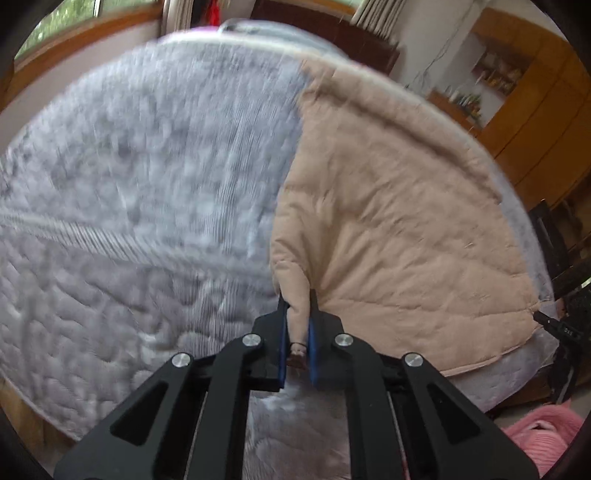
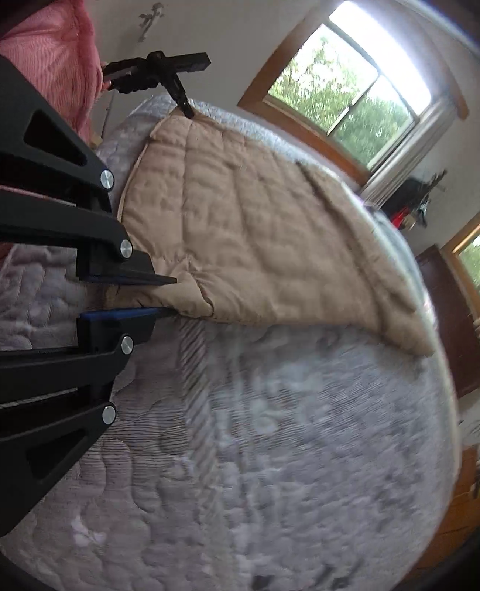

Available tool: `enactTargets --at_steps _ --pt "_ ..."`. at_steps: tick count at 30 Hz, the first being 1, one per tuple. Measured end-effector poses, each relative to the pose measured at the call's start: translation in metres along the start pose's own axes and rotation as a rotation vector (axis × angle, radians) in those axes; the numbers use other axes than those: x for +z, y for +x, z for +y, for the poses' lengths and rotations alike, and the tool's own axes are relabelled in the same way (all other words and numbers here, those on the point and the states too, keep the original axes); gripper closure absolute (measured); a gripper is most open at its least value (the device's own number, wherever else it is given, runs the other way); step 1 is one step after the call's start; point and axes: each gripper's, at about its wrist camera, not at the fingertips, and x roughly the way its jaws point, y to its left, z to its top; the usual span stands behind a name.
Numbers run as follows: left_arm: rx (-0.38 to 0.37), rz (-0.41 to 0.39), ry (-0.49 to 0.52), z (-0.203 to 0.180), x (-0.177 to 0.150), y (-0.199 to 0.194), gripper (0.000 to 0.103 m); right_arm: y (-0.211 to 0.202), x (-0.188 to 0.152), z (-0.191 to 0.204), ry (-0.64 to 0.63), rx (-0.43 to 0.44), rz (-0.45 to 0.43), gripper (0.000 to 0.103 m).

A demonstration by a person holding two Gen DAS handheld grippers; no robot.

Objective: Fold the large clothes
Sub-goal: 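Grasp the hem with the left gripper while the right gripper grasps the hem, lift toward the collar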

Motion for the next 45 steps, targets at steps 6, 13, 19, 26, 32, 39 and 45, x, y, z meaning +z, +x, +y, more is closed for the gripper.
enactTargets --at_steps 6,13,19,26,32,39,45 --pt "-0.037 -0.018 -0.019 0.006 0.002 -0.001 0.095 -0.001 -0.002 -0.008 0.029 0.038 -0.023 0.093" --pt "-0.117 -0.143 0.028 -0.015 0.023 -0.047 0.096 -0.042 0.023 0.020 -0.036 0.090 -0.131 0.093" --pt "-0.127 -0.215 0.070 -0.031 0.073 -0.065 0.096 -0.060 0.080 0.042 -0.085 0.062 -0.179 0.093" --pt "-0.141 -0.234 0.060 -0.044 0.164 -0.046 0.096 -0.055 0.164 0.056 -0.089 0.071 -0.182 0.093" --pt "-0.110 -0.247 0.071 -0.063 0.247 -0.011 0.096 -0.032 0.237 0.043 -0.037 0.075 -0.165 0.093" --pt "-0.066 -0.212 0.034 -0.070 0.324 0.045 0.096 0.004 0.307 0.022 0.037 0.049 -0.138 0.093" --pt "-0.038 -0.146 -0.010 -0.066 0.371 0.104 0.096 0.041 0.353 0.003 0.095 0.019 -0.090 0.093"
